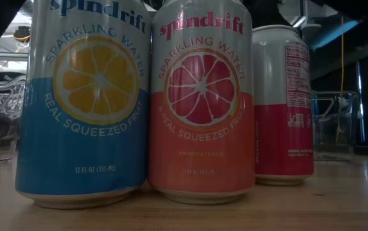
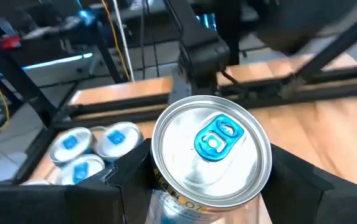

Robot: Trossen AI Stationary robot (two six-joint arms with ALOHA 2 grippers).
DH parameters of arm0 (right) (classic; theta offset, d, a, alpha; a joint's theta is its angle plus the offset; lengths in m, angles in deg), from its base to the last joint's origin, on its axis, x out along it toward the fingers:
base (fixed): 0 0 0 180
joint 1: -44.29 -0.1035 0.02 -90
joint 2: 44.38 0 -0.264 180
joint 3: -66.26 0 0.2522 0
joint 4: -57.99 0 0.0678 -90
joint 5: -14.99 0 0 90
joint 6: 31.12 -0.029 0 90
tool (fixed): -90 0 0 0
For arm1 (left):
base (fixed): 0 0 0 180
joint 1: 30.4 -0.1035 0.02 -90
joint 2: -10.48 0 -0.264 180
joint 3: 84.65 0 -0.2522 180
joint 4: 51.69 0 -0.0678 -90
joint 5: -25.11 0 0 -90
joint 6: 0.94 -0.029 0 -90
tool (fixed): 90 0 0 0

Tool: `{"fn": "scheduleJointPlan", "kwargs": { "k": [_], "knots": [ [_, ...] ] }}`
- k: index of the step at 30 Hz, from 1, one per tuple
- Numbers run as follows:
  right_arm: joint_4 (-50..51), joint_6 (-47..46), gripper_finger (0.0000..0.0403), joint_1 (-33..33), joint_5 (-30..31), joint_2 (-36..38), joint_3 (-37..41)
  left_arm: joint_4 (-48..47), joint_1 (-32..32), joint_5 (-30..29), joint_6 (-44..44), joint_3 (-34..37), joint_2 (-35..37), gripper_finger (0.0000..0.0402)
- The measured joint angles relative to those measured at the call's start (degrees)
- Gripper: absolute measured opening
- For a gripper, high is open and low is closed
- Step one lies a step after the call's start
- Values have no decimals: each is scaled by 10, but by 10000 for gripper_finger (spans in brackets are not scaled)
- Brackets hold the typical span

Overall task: Sort soda cans
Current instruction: Put the blue soda can in the middle right transparent bin

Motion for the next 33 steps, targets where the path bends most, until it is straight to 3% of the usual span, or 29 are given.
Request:
{"fn": "scheduleJointPlan", "kwargs": {
  "k": [7,13,23,33],
  "knots": [
    [23,12,380,0,16,0,-13,-21,3,21,16,8,-1,229],
    [52,10,380,0,45,-2,-13,-35,0,75,49,8,-1,228],
    [61,1,380,0,46,-2,-13,-138,-22,81,95,12,-1,228],
    [83,-2,380,0,69,-2,-13,-188,-26,71,84,12,-1,228]
  ]
}}
